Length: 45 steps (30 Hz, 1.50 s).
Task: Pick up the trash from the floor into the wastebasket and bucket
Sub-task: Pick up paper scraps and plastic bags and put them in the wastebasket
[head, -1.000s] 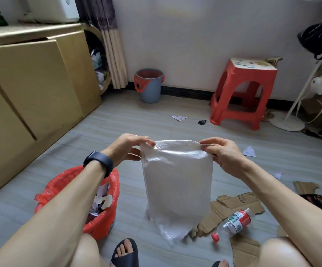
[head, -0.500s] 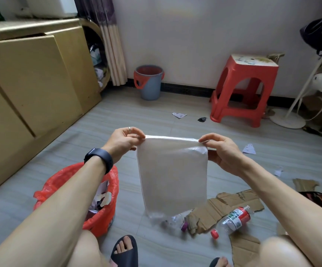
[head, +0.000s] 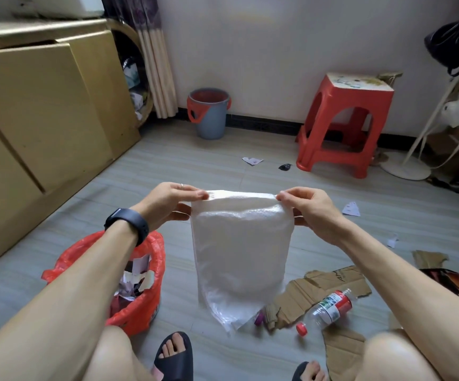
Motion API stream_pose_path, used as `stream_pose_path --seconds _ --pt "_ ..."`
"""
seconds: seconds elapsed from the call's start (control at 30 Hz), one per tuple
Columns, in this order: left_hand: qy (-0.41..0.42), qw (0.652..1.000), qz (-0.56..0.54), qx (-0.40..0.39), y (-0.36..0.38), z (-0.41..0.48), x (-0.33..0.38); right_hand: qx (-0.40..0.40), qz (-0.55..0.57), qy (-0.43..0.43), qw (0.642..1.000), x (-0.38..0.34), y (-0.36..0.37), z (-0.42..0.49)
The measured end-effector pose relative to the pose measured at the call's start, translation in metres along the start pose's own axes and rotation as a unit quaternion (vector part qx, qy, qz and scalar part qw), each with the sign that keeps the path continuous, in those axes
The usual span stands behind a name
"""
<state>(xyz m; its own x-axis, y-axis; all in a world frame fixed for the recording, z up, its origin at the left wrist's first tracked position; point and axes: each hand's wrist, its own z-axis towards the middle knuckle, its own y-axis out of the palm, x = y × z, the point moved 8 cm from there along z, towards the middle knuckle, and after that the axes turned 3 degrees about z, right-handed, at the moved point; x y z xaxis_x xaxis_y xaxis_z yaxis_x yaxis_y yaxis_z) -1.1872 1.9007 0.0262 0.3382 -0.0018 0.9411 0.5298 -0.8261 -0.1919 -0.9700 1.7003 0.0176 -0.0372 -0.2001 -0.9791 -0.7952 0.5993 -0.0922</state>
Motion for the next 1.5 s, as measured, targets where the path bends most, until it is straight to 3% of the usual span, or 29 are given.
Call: stream_pose_path --seconds 0.17,0.3,0.4,0.6,0.8,1.07,1.3,1.5 --pt "0.018 1.000 -0.011 0.013 -0.008 0.002 -0.003 -0.013 0.092 0.013 0.996 0.005 0.000 0.002" --pt "0.042 0.996 0.068 0.045 -0.008 0.003 0.005 -0.033 0.090 0.012 0.995 0.002 0.007 -0.001" --pt "0.055 0.994 0.068 0.072 -0.010 0.002 0.006 -0.027 0.114 0.013 0.993 -0.001 0.007 -0.003" --pt "0.031 0.998 0.054 0.027 -0.009 -0.002 0.002 -0.029 0.074 0.040 0.996 0.000 0.008 -0.008" --pt "0.048 0.996 -0.040 0.056 -0.007 0.002 0.012 0.021 0.117 -0.008 0.993 -0.018 0.012 -0.002" --pt "-0.030 0.990 -0.137 0.002 -0.003 -0.004 0.000 0.038 0.173 0.013 0.984 -0.020 0.022 0.003" --pt "-0.005 0.997 -0.064 0.035 -0.007 -0.003 0.002 0.014 0.100 0.000 0.995 -0.018 0.021 0.000" --pt "0.015 0.997 -0.039 0.061 -0.015 -0.006 0.003 -0.007 0.127 0.003 0.992 -0.020 0.020 -0.003"
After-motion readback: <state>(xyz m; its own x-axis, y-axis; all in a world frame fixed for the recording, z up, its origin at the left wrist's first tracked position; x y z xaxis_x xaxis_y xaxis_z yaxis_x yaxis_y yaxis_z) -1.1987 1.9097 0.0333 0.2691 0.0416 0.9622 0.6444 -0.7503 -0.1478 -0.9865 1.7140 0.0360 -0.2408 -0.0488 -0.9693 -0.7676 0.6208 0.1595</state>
